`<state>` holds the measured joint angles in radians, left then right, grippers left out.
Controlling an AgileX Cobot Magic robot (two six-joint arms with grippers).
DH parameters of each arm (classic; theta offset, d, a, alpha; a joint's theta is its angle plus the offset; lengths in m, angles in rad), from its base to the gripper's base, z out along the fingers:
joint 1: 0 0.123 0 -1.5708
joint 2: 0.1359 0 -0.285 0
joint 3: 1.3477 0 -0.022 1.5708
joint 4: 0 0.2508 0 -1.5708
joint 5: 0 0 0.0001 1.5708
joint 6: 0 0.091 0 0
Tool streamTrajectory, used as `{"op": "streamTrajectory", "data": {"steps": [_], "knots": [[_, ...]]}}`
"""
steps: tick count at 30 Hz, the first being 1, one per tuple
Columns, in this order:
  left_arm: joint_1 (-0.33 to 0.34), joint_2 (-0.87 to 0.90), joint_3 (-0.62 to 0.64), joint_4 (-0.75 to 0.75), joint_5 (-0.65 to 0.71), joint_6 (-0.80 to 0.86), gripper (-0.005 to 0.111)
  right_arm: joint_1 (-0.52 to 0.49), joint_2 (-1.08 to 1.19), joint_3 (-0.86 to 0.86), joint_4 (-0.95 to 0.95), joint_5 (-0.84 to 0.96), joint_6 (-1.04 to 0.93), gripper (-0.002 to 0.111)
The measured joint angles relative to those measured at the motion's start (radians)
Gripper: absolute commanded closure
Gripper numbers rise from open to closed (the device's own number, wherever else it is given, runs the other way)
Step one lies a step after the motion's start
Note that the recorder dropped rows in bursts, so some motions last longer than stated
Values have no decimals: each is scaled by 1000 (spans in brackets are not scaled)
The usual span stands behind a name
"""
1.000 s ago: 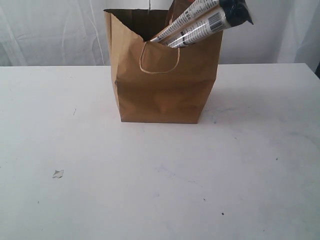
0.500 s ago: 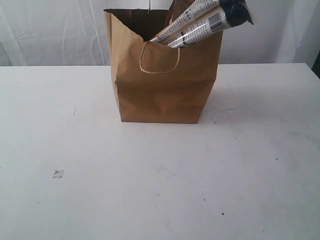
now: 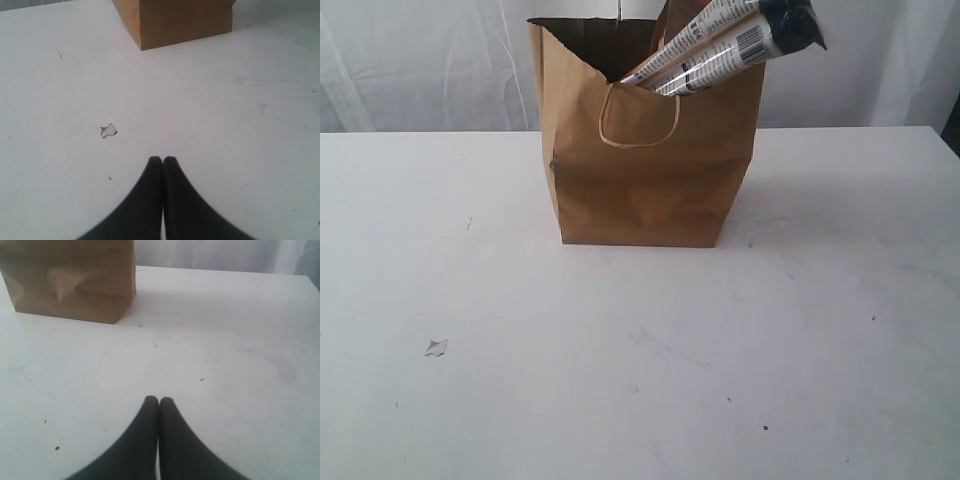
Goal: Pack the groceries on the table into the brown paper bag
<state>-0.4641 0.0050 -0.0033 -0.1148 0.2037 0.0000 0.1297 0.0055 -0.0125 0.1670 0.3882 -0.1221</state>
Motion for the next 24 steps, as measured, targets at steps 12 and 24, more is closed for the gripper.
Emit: {"op": "streamTrajectory", "data": {"steps": [12, 24], "knots": [[0, 0, 0, 0, 9, 0, 107, 0, 0, 0, 0, 0, 0, 108], [0, 0, 0, 0, 15, 0, 107, 0, 0, 0, 0, 0, 0, 108]]}}
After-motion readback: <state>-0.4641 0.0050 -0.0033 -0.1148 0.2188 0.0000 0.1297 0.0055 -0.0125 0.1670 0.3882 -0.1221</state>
